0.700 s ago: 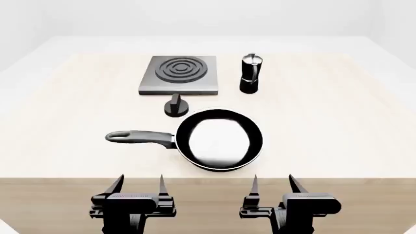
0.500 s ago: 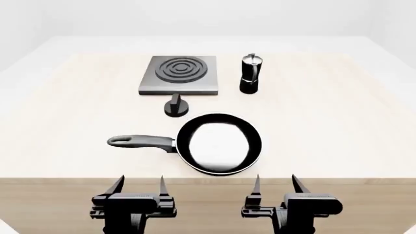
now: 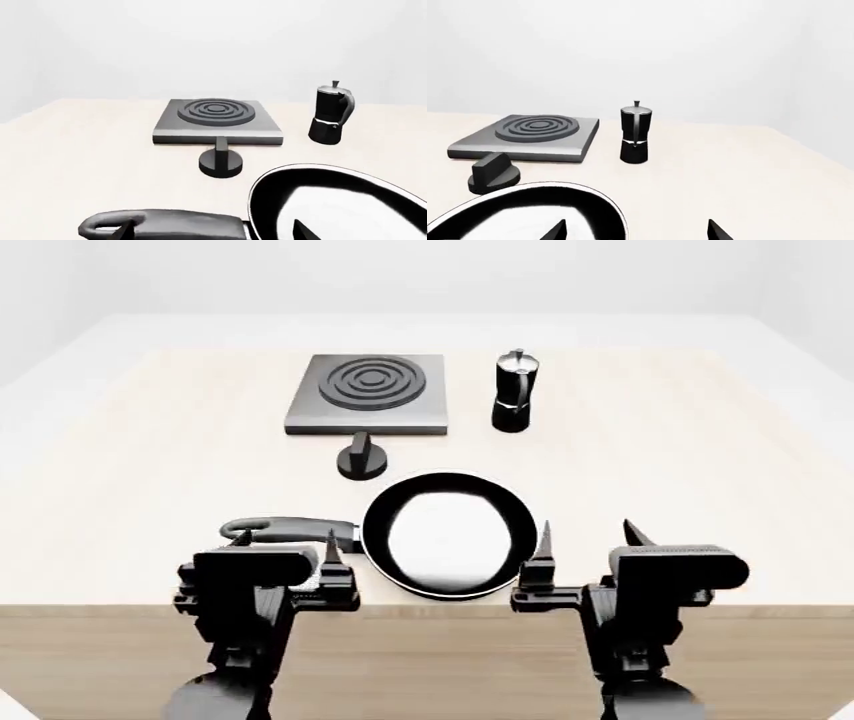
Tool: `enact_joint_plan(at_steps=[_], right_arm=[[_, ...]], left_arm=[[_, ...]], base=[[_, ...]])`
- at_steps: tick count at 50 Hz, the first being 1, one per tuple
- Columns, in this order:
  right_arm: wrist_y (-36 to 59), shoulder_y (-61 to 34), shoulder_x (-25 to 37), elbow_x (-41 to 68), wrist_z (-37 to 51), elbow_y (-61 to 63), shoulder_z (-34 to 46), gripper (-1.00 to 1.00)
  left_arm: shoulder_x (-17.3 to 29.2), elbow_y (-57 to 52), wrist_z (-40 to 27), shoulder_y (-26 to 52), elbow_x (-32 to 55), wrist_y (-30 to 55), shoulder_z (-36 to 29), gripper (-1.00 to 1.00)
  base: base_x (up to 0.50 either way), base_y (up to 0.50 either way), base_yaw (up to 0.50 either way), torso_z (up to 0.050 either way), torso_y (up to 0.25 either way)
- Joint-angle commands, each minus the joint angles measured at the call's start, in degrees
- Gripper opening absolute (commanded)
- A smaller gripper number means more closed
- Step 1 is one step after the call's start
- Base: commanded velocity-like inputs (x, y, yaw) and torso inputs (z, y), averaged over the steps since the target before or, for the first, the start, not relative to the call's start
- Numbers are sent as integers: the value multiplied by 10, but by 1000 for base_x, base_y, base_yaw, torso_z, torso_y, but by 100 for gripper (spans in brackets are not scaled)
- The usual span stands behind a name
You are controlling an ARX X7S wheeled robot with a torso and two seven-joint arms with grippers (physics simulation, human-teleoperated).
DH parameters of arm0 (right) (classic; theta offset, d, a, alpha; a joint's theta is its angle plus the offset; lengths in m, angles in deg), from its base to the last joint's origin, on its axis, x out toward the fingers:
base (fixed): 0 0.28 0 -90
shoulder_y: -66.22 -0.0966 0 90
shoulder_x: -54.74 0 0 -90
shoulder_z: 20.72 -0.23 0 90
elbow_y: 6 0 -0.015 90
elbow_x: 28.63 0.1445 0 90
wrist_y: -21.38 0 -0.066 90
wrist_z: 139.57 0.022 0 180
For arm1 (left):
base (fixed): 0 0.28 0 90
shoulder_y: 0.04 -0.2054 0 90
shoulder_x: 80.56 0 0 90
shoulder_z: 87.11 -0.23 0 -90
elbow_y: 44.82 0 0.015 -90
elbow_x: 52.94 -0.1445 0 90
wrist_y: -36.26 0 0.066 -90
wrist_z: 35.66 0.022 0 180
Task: Turn on the stove and put the frying pan on it.
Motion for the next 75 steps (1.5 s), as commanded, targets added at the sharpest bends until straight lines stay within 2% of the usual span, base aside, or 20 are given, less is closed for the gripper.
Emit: enact_joint_plan(at_steps=[1,17,28,75], right_arm=[[236,-132,39,1,22,140,-17,100],[239,-134,80,-17,75,93,-183,100],[217,-94,104,-46,104,88,-232,100],[205,-91,105,-39,107,65,-216,100]], left_arm=[[20,-125,-14,139,46,246,8,100],[28,-118,-21,139,50,239,6,100],[32,-118,-25,137,56,237,7,100],[43,-110,-41,137,73,227,-2,100]], base=[[0,0,0,0,0],[0,0,0,0,0],[156,0,0,0,0],[500,0,0,0,1]])
